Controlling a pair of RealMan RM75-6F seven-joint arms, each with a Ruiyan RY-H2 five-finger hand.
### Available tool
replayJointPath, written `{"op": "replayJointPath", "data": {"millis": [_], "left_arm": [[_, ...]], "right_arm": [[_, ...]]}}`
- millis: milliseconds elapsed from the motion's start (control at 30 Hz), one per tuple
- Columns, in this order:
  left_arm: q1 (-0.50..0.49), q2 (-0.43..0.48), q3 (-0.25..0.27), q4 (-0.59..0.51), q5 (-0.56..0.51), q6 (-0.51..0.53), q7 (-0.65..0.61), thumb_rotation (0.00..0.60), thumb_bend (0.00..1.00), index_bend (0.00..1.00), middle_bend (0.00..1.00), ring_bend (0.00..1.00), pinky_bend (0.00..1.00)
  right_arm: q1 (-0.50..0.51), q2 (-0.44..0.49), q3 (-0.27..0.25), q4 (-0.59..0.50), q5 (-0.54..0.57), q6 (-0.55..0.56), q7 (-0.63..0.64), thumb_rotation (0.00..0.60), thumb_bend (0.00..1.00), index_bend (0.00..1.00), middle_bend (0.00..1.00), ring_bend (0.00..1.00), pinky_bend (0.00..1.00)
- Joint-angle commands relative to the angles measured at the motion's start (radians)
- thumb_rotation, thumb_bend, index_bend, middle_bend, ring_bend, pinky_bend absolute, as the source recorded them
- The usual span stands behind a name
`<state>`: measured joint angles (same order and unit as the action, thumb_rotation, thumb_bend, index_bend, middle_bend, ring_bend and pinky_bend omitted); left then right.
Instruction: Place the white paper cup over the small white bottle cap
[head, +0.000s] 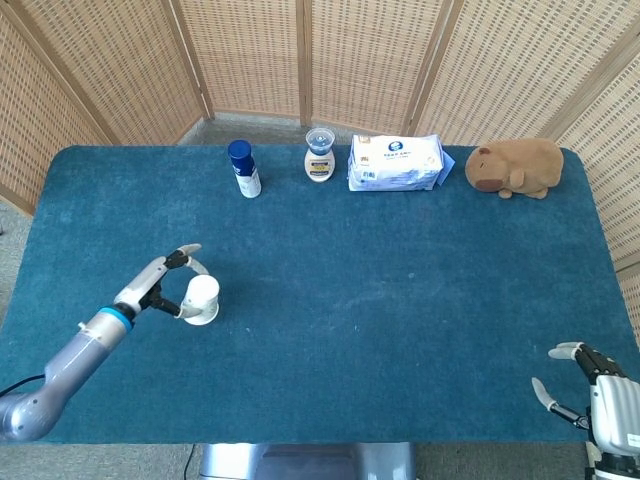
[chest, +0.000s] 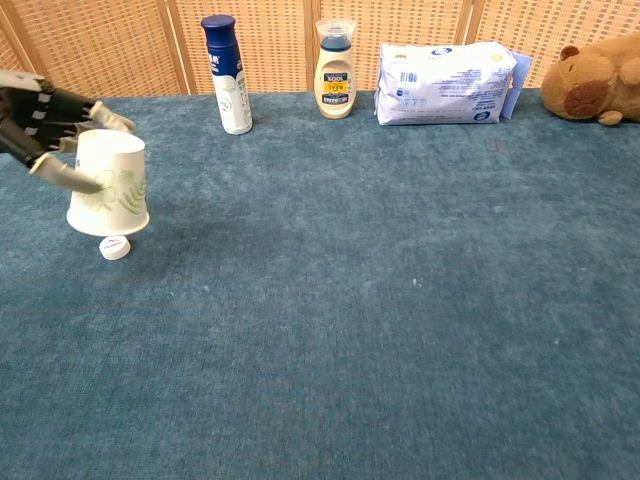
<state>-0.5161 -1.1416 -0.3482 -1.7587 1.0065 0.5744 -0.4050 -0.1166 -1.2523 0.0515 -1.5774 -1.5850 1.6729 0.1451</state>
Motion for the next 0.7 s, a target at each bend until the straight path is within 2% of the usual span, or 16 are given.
{"op": "replayJointPath", "data": {"millis": [33,267,700], "left_arm": [[0.052,-0.046,0.006,0.077,0.11,0.022,-0.098,0.6,0.16,0.48,0.06,0.0,0.05],[0.058,-0.117,0.029,0.206,0.21,0.087,-0.192,0.6,0.16,0.48,0.06,0.0,0.05],[0.038,-0.177,0.084,0.299,0.243,0.134,-0.226,0.6,0.16,0.48,0.06,0.0,0.05]], "right_arm": [[-0.001,0.001,-0.001,-0.002,-0.001,0.004,-0.001,0.423,0.32,0.41,0.37,0.38,0.38],[-0.007,0.004,-0.004,-0.005,0.002,0.014,-0.001,0.422,0.32,0.41,0.37,0.38,0.38],[-0.007,0.008,-0.006,-0.011,0.006,0.015,-0.008,0.424,0.32,0.41,0.37,0.38,0.38]]}}
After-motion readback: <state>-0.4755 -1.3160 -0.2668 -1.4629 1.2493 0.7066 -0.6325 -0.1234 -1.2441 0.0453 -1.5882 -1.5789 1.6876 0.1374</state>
